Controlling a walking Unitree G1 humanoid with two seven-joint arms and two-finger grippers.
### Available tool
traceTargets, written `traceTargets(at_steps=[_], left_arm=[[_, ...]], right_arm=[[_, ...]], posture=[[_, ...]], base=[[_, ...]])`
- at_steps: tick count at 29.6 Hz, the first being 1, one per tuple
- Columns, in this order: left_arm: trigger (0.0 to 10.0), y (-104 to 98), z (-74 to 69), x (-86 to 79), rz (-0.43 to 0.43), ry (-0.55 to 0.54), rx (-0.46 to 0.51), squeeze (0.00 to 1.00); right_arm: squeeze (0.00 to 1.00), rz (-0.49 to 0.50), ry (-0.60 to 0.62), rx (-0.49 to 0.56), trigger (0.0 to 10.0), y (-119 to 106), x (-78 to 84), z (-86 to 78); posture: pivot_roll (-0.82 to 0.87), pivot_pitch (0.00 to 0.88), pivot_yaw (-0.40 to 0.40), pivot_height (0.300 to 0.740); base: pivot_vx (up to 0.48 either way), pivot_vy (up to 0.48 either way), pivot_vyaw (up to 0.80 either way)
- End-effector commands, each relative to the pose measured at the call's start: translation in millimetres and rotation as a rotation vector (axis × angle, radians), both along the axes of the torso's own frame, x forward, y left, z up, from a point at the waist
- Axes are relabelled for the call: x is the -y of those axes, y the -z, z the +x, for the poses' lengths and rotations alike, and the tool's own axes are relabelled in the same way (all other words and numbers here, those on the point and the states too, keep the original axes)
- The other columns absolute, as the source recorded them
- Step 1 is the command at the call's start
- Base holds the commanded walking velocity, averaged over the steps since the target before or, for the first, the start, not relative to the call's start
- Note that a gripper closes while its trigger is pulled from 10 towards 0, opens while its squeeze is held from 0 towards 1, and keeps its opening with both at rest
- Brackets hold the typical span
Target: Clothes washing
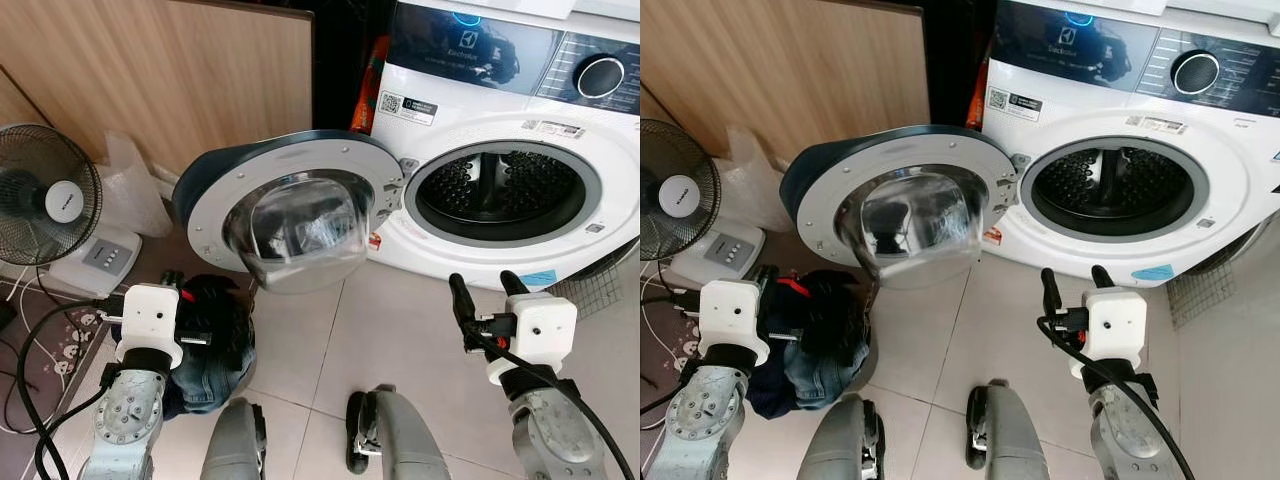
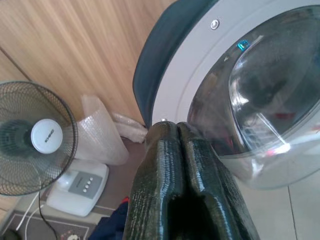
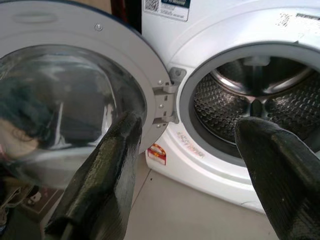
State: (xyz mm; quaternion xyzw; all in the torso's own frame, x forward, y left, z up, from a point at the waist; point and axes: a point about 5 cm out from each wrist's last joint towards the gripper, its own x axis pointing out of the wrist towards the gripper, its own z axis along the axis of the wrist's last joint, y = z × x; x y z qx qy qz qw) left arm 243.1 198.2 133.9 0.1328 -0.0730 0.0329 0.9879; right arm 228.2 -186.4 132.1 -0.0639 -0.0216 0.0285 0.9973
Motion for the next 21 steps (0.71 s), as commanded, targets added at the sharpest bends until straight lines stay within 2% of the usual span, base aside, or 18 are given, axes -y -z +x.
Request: traceTargets(at_steps=[1, 3, 21], left_arm=[[10.0, 3.9, -4.7, -0.5, -0.006, -0.006, -0.017, 0.00], [10.0, 4.2, -5.0, -0.5, -0.006, -0.007, -0.017, 0.00], [10.0, 8.4, -8.6, 2.2, -0.008, -0.011, -0.030, 0.00]], right_arm=[[0.00, 0.002, -0.017, -0.036, 10.0, 5.2, -1.4, -2.7], [0.00, -0.006, -0.026, -0.027, 10.0, 4.6, -2.3, -2.7], [0.00, -0.028, -0.039, -0.043, 10.0, 6.0, -0.1, -3.4]], posture=[[0.07, 0.312, 0.006, 0.625], [0.07, 0.312, 0.006, 0.615], [0.07, 0.315, -0.010, 0.615]], base=[[0.000, 0.000, 0.00], [0.000, 0.000, 0.00], [0.000, 0.000, 0.00]])
